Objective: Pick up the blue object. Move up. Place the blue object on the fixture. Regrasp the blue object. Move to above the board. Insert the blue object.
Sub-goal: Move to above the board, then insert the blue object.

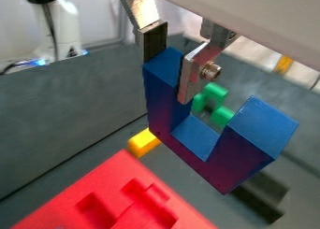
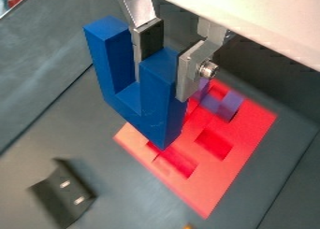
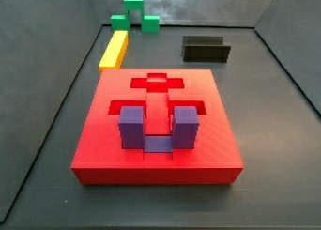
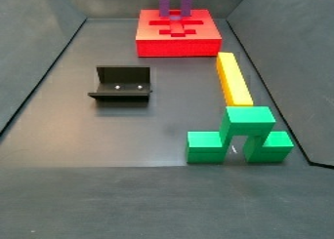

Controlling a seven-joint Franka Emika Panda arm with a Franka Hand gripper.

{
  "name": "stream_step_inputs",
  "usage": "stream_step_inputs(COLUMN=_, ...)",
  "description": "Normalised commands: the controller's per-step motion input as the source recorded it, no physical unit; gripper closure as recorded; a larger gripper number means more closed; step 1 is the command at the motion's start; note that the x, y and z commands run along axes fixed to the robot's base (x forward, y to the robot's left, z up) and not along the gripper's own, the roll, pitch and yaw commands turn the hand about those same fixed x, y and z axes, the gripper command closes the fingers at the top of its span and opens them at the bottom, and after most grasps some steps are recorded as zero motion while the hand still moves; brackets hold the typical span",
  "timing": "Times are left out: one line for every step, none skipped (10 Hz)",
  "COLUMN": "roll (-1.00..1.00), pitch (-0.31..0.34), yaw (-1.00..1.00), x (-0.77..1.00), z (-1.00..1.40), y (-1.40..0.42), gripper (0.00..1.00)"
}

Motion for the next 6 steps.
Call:
stream_step_inputs(roll=-1.0, pitch=-0.014, yaw=0.1, x=-0.07, z=-0.01, y=0.03, gripper=1.0)
stream_step_inputs(roll=-0.74, pitch=-0.03, yaw=0.06, x=-0.06, z=0.01, y=0.03, gripper=1.0)
stream_step_inputs(roll=-0.45, pitch=-0.032, yaw=0.03, x=-0.04, z=-0.01, y=0.02, gripper=1.0)
stream_step_inputs(roll=-0.28, pitch=-0.028, yaw=0.01, x=-0.03, z=0.0, y=0.01, gripper=1.0)
stream_step_inputs(roll=0.01, pitch=0.0, yaw=0.0, x=0.01, z=0.0, y=0.0, gripper=1.0)
stream_step_inputs(roll=0.1, pitch=-0.084, yaw=0.01, x=0.17, z=-0.56, y=0.0, gripper=1.0)
